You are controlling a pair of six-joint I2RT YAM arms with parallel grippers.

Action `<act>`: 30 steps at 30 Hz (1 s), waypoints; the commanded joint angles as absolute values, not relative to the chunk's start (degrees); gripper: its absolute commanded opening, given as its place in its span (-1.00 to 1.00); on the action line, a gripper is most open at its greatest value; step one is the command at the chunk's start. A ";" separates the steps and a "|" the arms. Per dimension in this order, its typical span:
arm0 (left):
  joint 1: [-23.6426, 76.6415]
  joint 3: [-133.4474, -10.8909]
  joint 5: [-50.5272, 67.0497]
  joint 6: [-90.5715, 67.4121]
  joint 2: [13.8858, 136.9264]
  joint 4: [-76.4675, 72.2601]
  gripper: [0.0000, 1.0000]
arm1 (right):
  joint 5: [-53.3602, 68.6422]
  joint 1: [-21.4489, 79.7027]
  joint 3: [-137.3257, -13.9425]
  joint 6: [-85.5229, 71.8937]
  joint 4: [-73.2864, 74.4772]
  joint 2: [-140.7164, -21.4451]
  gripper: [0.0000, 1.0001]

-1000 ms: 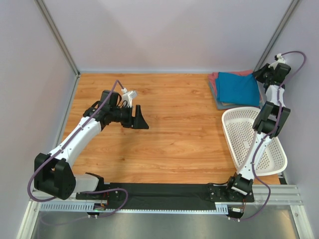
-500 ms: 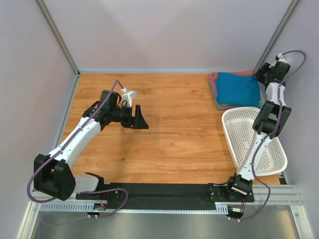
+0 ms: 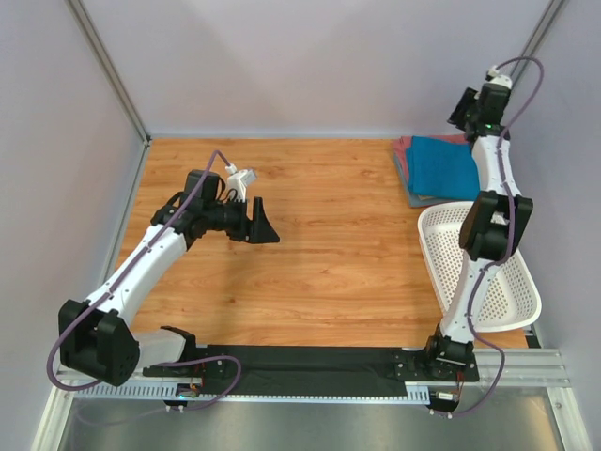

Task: Fold and stack the t-shirts
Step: Neatly place the folded tshirt to the corner

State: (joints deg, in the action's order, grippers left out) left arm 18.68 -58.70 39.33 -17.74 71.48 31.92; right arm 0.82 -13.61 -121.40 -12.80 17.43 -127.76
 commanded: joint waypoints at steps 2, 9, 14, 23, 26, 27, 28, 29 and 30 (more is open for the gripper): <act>18.81 -59.50 41.13 -18.02 69.26 29.97 0.55 | -6.23 -6.87 -124.09 -9.15 21.96 -132.00 0.03; 18.81 -58.98 40.96 -17.93 68.47 30.06 0.55 | -13.70 -2.38 -127.88 -6.16 22.77 -137.63 0.01; 18.72 -58.97 41.04 -18.02 68.47 30.06 0.54 | -14.06 -1.85 -127.70 -5.98 22.68 -138.95 -0.09; 18.81 -59.06 40.96 -18.02 68.91 30.23 0.54 | -13.28 -1.06 -127.70 -5.19 19.61 -139.75 -0.67; 18.72 -59.06 40.87 -18.11 69.08 30.23 0.54 | -11.17 -0.27 -128.23 -4.05 18.11 -139.40 -0.96; 18.72 -59.06 40.87 -18.11 69.08 30.23 0.54 | -10.64 -0.26 -128.23 -3.69 17.58 -139.13 -0.99; 18.72 -59.06 40.87 -18.11 69.08 30.32 0.54 | -8.89 -0.26 -127.97 -3.26 16.80 -138.78 -0.99; 18.72 -59.06 40.87 -18.02 69.08 30.24 0.54 | -8.36 1.82 -127.01 -1.95 15.05 -137.91 -0.99; 18.72 -58.98 40.87 -18.10 69.08 30.23 0.54 | -8.00 2.28 -126.31 -1.24 14.07 -137.47 -0.99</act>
State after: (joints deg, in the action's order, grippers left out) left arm 18.68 -58.67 40.03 -17.89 69.95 31.90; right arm -11.25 -0.69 -125.43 -4.36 21.06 -139.44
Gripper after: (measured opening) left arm 0.772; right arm 0.015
